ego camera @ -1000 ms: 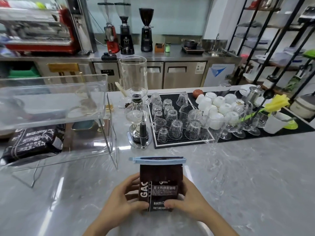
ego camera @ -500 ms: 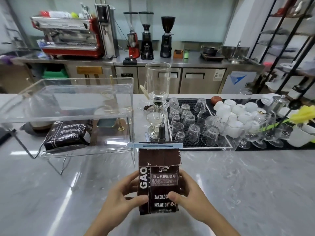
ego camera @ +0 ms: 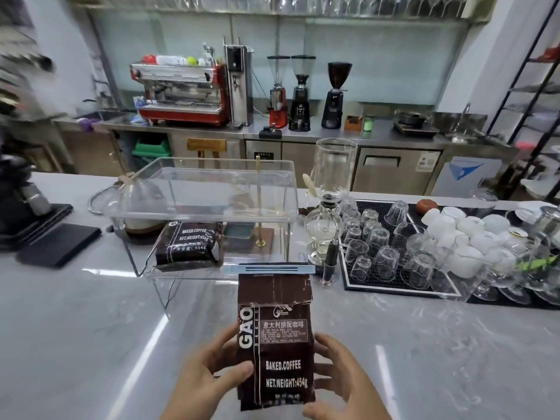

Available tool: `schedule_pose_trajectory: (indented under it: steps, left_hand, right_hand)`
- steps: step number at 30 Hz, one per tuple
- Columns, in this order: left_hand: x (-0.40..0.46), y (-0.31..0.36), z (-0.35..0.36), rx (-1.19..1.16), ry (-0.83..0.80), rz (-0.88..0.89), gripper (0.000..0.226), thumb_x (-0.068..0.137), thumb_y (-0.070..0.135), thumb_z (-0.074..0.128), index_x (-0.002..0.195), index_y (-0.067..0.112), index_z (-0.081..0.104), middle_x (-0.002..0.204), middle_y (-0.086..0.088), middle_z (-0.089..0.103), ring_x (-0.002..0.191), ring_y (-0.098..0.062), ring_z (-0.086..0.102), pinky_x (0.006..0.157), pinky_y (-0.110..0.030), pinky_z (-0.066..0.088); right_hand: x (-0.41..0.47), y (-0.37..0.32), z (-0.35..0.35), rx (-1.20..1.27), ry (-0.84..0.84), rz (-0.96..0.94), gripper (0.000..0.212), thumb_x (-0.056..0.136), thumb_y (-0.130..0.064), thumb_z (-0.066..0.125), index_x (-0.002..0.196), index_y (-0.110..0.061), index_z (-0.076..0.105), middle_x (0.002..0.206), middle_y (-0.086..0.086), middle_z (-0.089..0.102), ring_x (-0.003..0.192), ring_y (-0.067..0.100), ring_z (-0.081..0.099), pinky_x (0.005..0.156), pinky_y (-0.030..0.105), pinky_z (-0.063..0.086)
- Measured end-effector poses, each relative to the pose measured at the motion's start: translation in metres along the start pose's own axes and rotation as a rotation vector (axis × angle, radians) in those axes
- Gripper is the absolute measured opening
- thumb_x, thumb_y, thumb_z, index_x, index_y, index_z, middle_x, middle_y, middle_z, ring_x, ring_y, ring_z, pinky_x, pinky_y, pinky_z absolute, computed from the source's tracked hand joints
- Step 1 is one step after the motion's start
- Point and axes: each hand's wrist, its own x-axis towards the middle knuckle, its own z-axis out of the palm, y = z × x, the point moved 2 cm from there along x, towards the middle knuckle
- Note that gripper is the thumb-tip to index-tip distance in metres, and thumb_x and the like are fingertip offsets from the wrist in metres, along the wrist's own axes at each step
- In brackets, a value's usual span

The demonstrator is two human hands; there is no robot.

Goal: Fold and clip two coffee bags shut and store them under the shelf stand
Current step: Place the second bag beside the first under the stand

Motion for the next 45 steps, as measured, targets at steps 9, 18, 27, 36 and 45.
schedule_pose_trajectory:
  steps: [9, 18, 27, 36, 45]
  left_hand:
    - [-0.005, 0.016, -0.034, 0.003, 0.129, 0.049, 0.046, 0.068, 0.017, 0.075, 0.113, 0.014, 0.063, 0.099, -0.011, 0.079, 0.096, -0.029, 0.074, 0.084, -0.047, 0.058]
    - [0.002, 0.018, -0.044, -0.015, 0.209, 0.167, 0.014, 0.089, -0.007, 0.059, 0.099, 0.004, 0.057, 0.086, -0.010, 0.080, 0.073, -0.018, 0.074, 0.059, -0.017, 0.055]
    - [0.003, 0.032, -0.048, 0.103, 0.016, 0.259, 0.080, 0.051, 0.044, 0.092, 0.124, 0.031, 0.060, 0.127, 0.023, 0.056, 0.118, 0.005, 0.055, 0.081, -0.021, 0.057]
    - [0.019, 0.038, -0.047, 0.242, 0.098, 0.308, 0.095, 0.067, -0.012, 0.079, 0.141, 0.037, 0.044, 0.129, 0.028, 0.060, 0.122, 0.004, 0.055, 0.100, -0.033, 0.052]
    - [0.032, 0.045, -0.045, 0.334, 0.192, 0.390, 0.093, 0.069, -0.008, 0.078, 0.136, 0.048, 0.046, 0.127, 0.033, 0.060, 0.125, 0.005, 0.053, 0.100, -0.026, 0.048]
  right_hand:
    - [0.017, -0.012, 0.050, -0.164, 0.256, -0.168, 0.072, 0.065, -0.008, 0.082, 0.123, -0.043, 0.060, 0.118, -0.007, 0.069, 0.092, 0.024, 0.070, 0.077, 0.024, 0.054]
    - [0.030, -0.034, 0.078, -0.277, 0.368, -0.336, 0.078, 0.071, -0.003, 0.078, 0.120, -0.058, 0.055, 0.129, -0.030, 0.055, 0.099, 0.009, 0.067, 0.080, 0.015, 0.053]
    - [0.044, -0.047, 0.084, -0.394, 0.468, -0.402, 0.071, 0.079, -0.021, 0.066, 0.136, -0.051, 0.035, 0.141, -0.039, 0.040, 0.128, -0.009, 0.046, 0.100, 0.013, 0.045]
    - [0.054, -0.061, 0.087, -0.397, 0.541, -0.392, 0.058, 0.085, -0.013, 0.069, 0.124, -0.049, 0.046, 0.117, -0.053, 0.050, 0.113, -0.024, 0.049, 0.086, -0.007, 0.034]
    - [0.066, -0.070, 0.086, -0.450, 0.490, -0.373, 0.082, 0.075, -0.016, 0.077, 0.138, -0.047, 0.035, 0.136, -0.044, 0.042, 0.129, -0.017, 0.040, 0.107, 0.007, 0.033]
